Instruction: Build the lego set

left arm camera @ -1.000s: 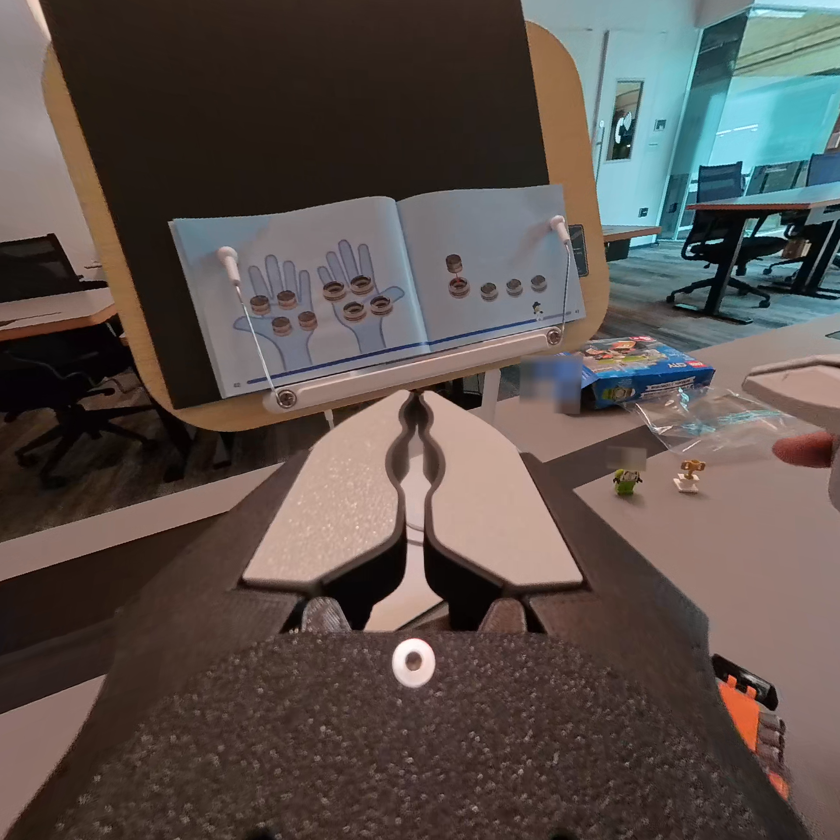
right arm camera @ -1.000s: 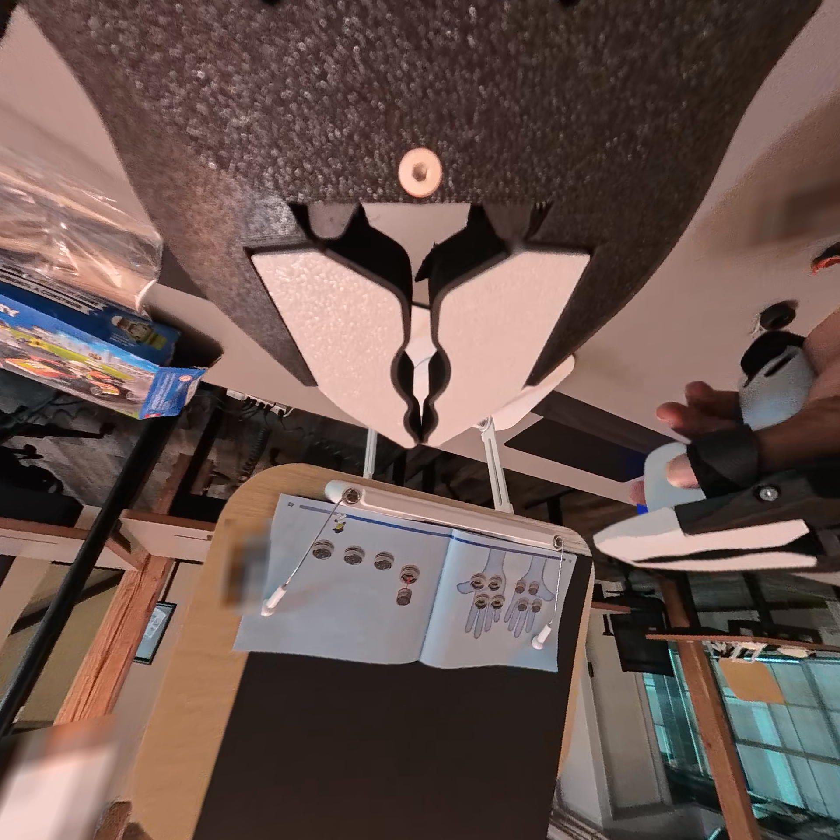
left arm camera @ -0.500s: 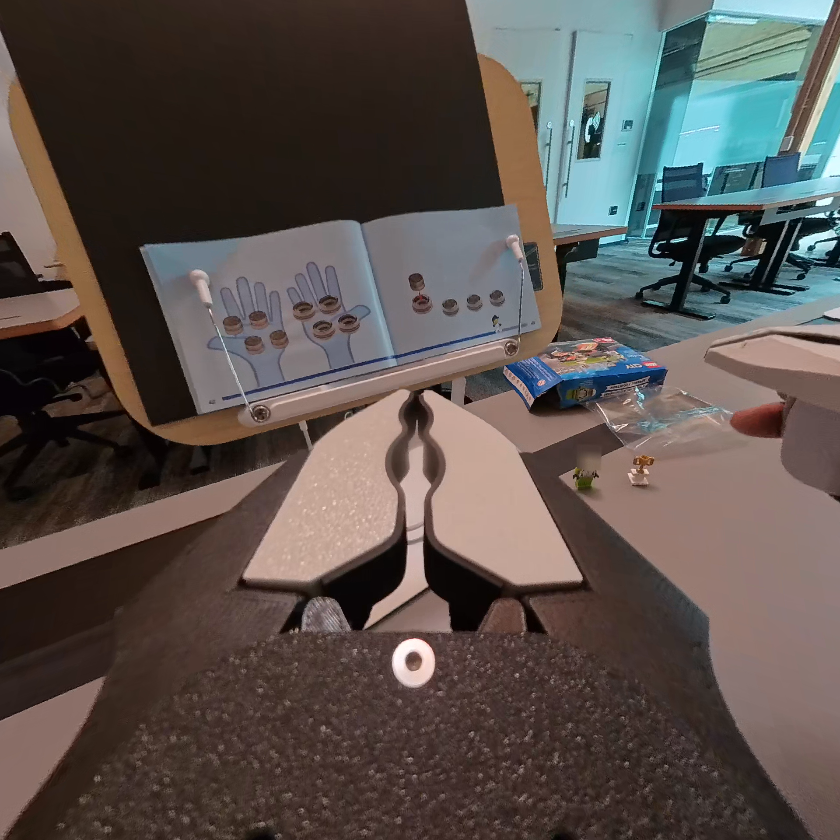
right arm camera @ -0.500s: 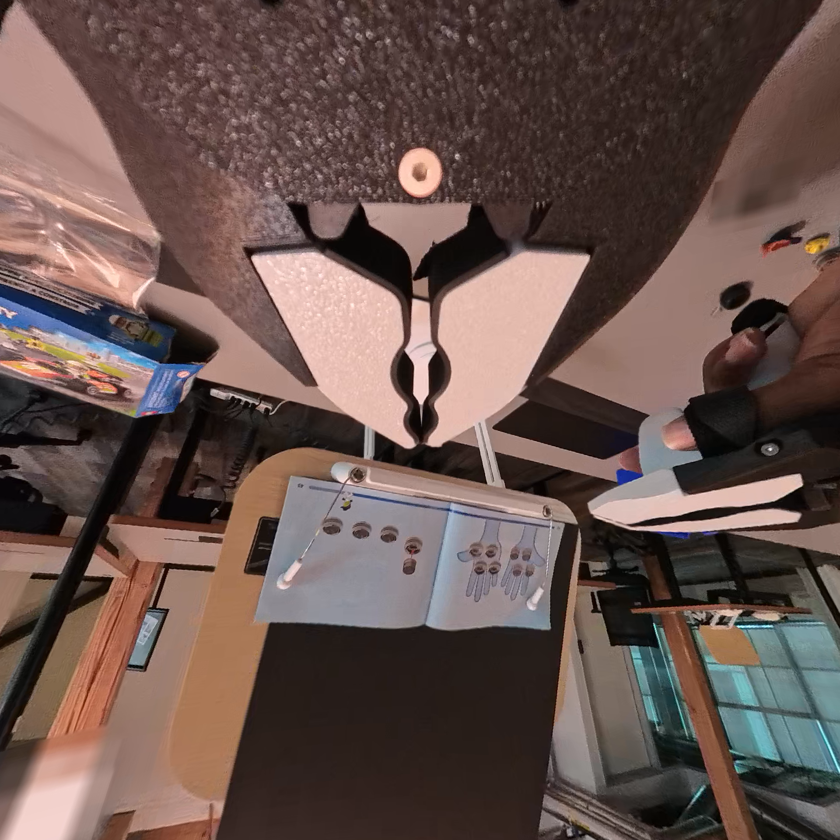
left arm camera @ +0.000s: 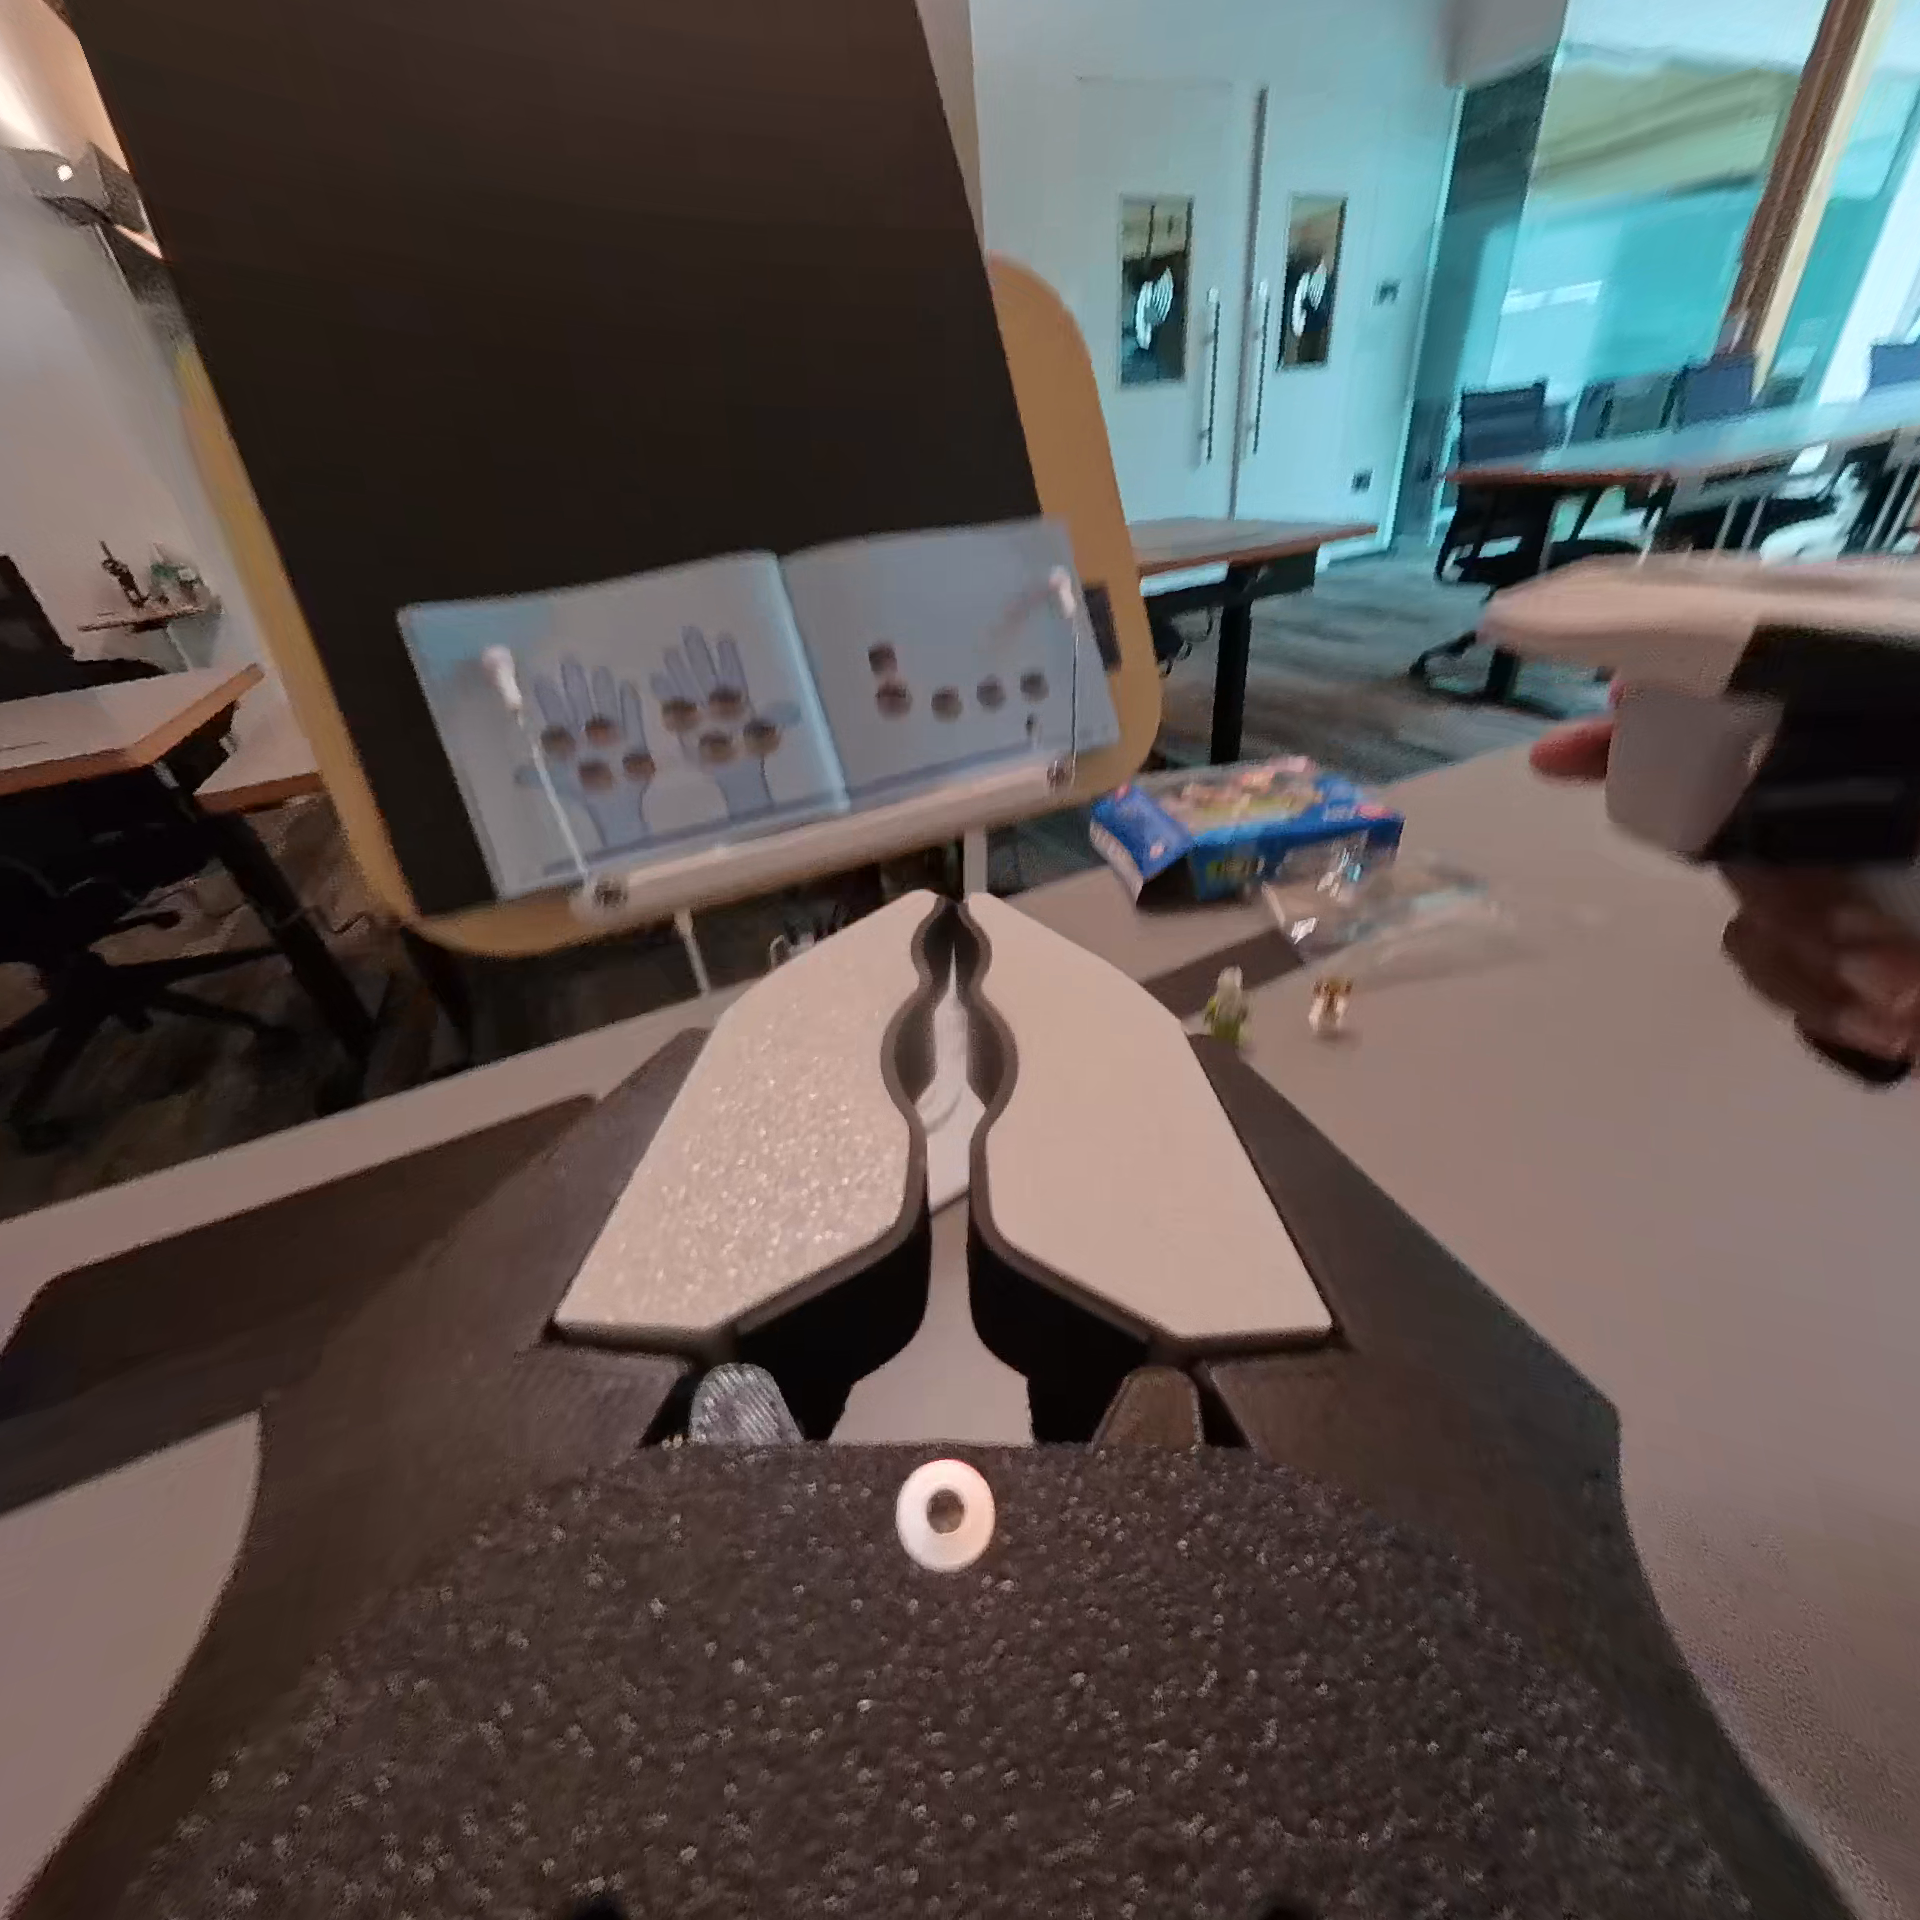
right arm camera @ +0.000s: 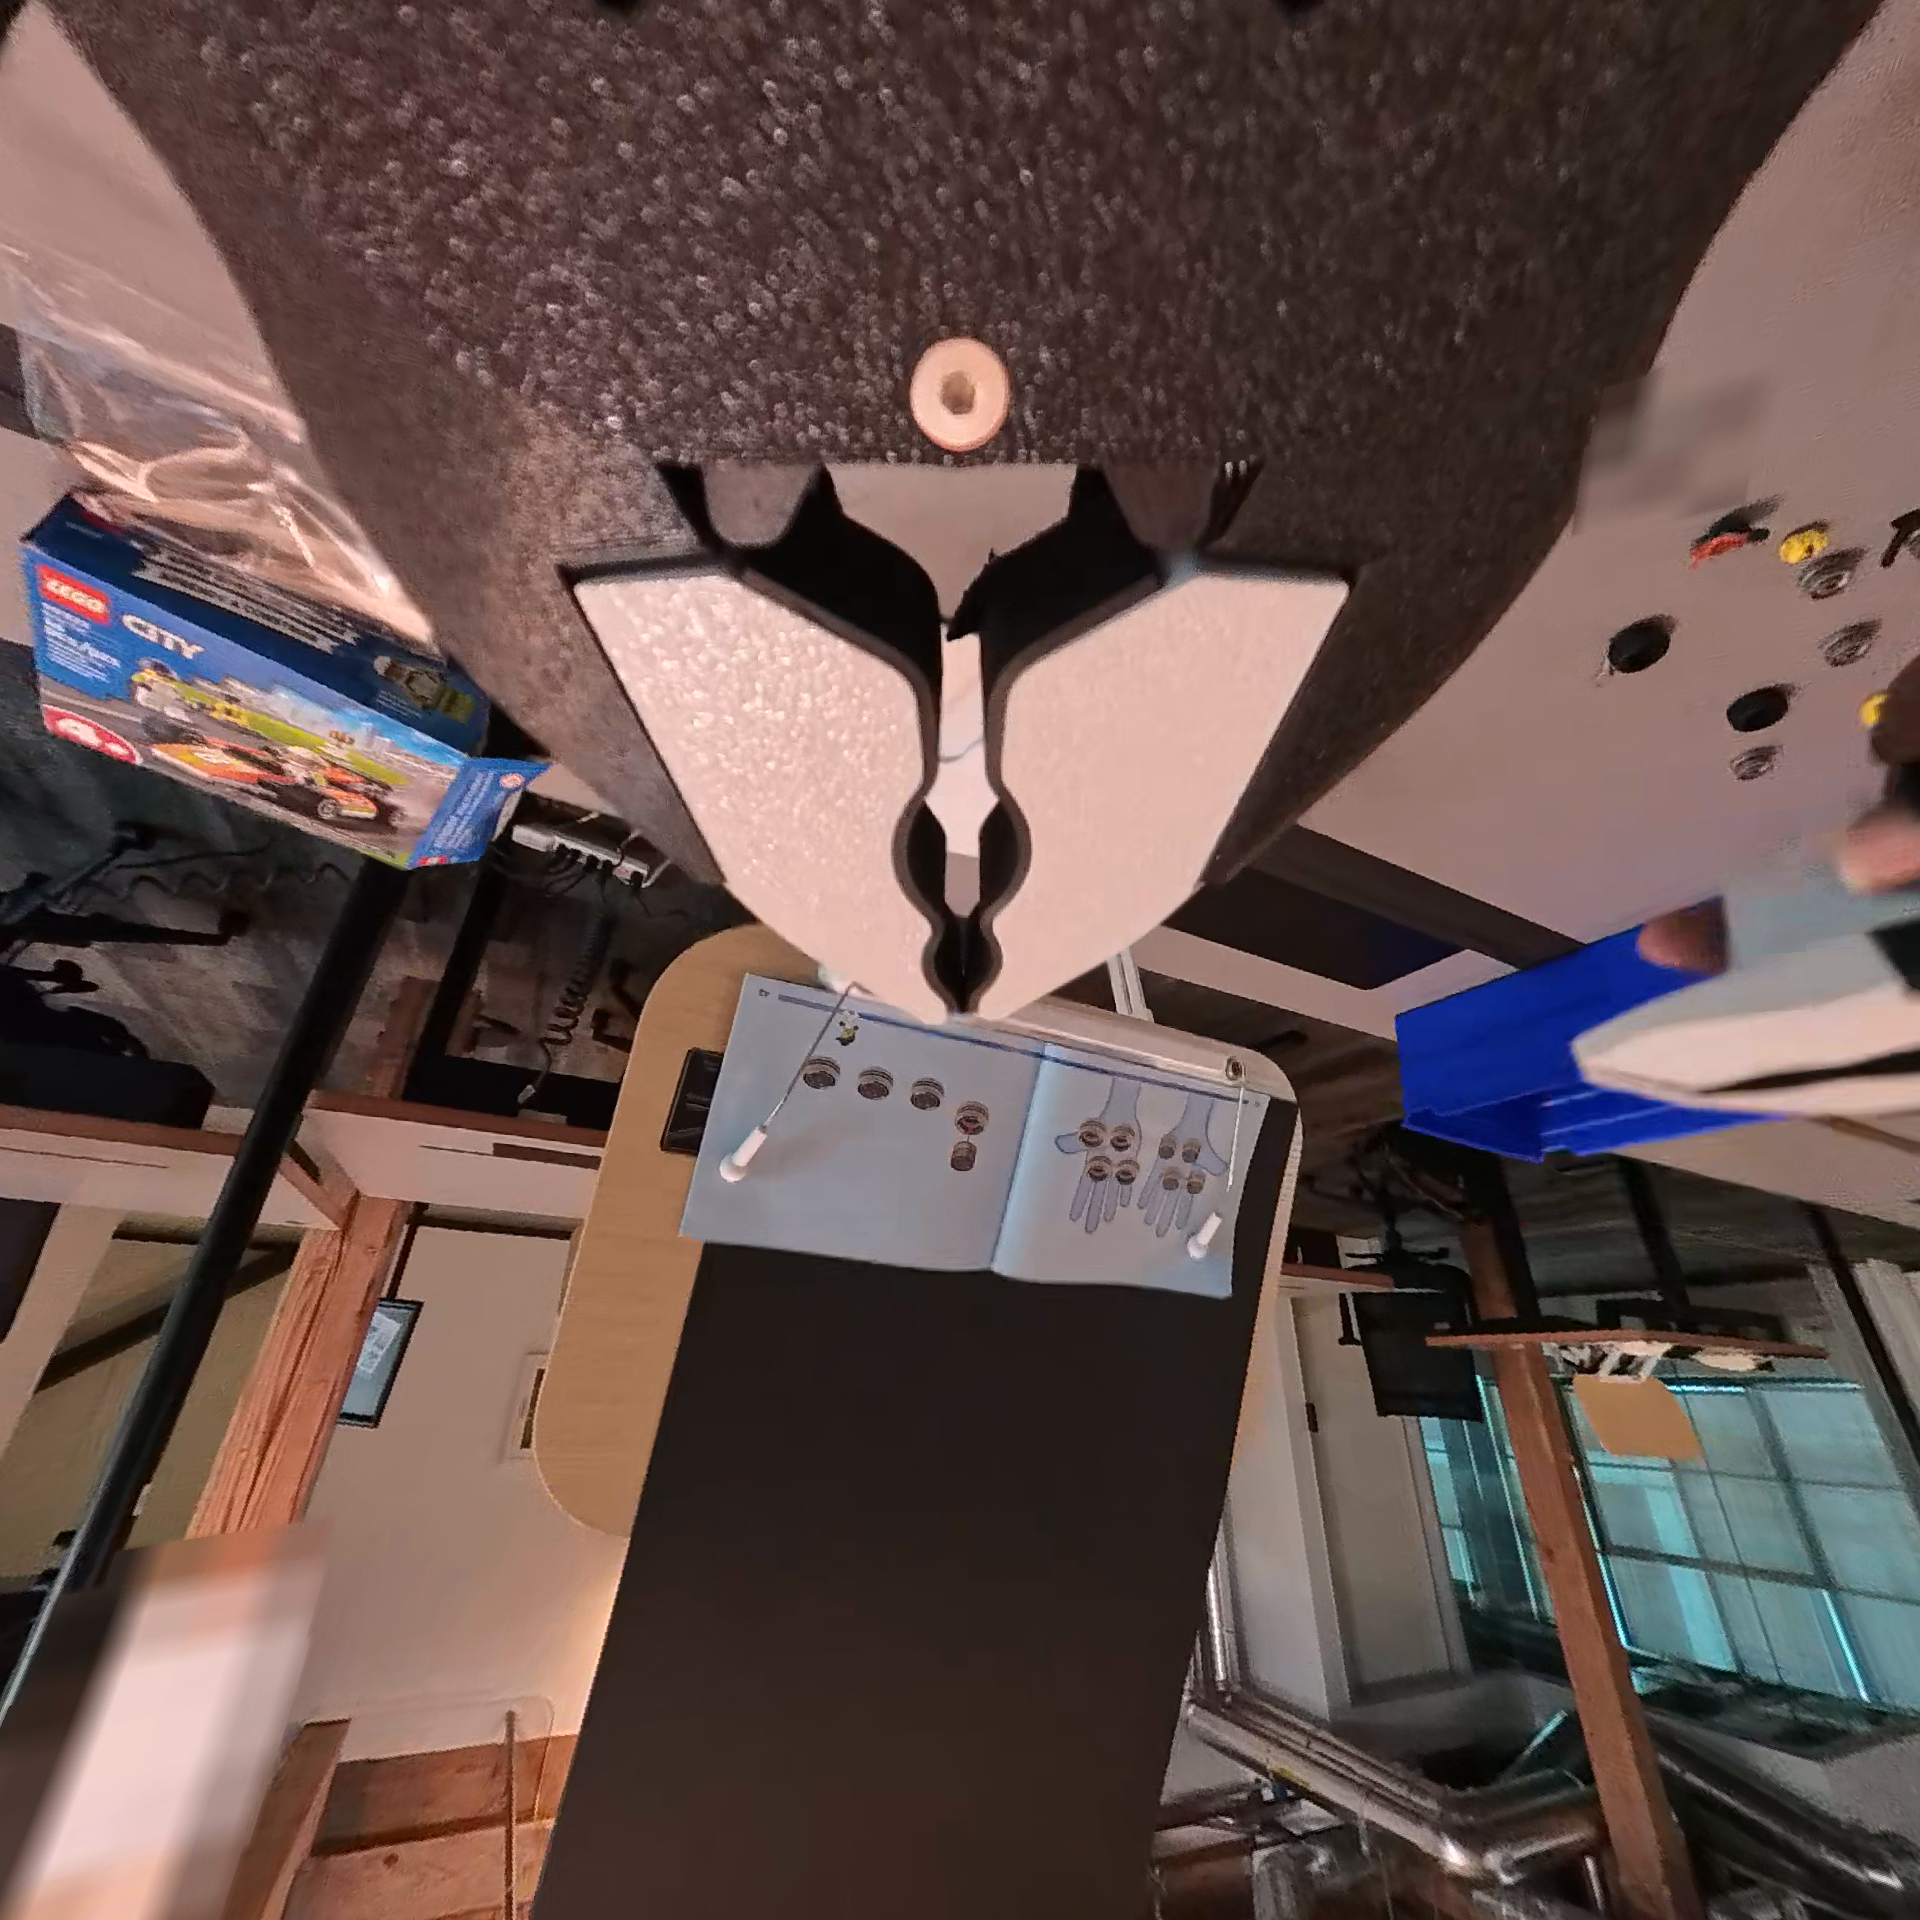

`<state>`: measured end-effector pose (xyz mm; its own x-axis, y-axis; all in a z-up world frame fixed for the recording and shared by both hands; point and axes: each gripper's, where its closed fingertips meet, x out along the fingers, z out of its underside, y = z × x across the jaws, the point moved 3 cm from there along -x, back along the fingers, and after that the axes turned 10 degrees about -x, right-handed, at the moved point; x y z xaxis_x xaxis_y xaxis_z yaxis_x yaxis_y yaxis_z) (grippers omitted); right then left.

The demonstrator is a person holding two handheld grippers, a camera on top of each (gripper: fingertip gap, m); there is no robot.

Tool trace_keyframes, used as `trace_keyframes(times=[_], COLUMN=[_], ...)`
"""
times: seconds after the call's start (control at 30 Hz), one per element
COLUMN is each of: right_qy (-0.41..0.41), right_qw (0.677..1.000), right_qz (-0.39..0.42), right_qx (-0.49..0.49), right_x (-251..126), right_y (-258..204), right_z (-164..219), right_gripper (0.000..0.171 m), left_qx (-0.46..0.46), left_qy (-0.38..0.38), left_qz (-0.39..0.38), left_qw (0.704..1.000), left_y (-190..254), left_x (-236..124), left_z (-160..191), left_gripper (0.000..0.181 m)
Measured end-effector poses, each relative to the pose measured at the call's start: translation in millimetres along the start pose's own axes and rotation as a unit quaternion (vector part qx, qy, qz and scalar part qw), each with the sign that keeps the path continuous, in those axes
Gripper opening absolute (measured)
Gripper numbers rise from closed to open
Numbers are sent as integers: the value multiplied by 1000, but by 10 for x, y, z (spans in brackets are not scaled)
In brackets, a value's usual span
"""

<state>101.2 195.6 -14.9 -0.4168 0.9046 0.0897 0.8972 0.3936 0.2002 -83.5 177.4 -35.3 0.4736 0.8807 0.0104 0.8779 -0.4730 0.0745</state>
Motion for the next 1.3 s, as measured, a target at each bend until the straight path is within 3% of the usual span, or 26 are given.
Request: trace_keyframes(times=[0.1,0.3,0.43,0.5,0.8,0.9,1.0,1.13,1.3], right_qy=[-29,-92,-127,-138,-158,-158,-159,-158,-158], right_qw=[999,993,984,982,976,976,976,976,978], right_qz=[-20,-79,-125,-131,-148,-150,-152,-149,-132], right_qx=[10,-11,-2,-15,-12,-13,-12,-15,-10], right_x=[-22,-309,-528,-571,-579,-580,-583,-578,-582], right_y=[-114,-503,-750,-795,-862,-869,-869,-838,-717], right_z=[181,725,1101,1184,1309,1313,1313,1304,1303], right_gripper=[0,0,1,1,1,1,1,1,1], left_qx=[44,34,86,64,-39,-32,16,38,102], left_qy=[-55,-206,-348,-421,-522,-517,-514,-449,-441], left_qz=[-26,-75,-113,-84,-4,-9,4,96,233], left_qw=[997,975,927,901,852,855,858,888,861], left_y=[-269,-1382,-2085,-2202,-2051,-2064,-2019,-1435,-436], left_x=[-337,-1147,-1545,-1694,-1764,-1698,-1653,-1365,-763], left_z=[355,863,1206,1365,1841,1838,1803,1481,1471], left_gripper=[0,1,18,26,38,21,21,21,21])
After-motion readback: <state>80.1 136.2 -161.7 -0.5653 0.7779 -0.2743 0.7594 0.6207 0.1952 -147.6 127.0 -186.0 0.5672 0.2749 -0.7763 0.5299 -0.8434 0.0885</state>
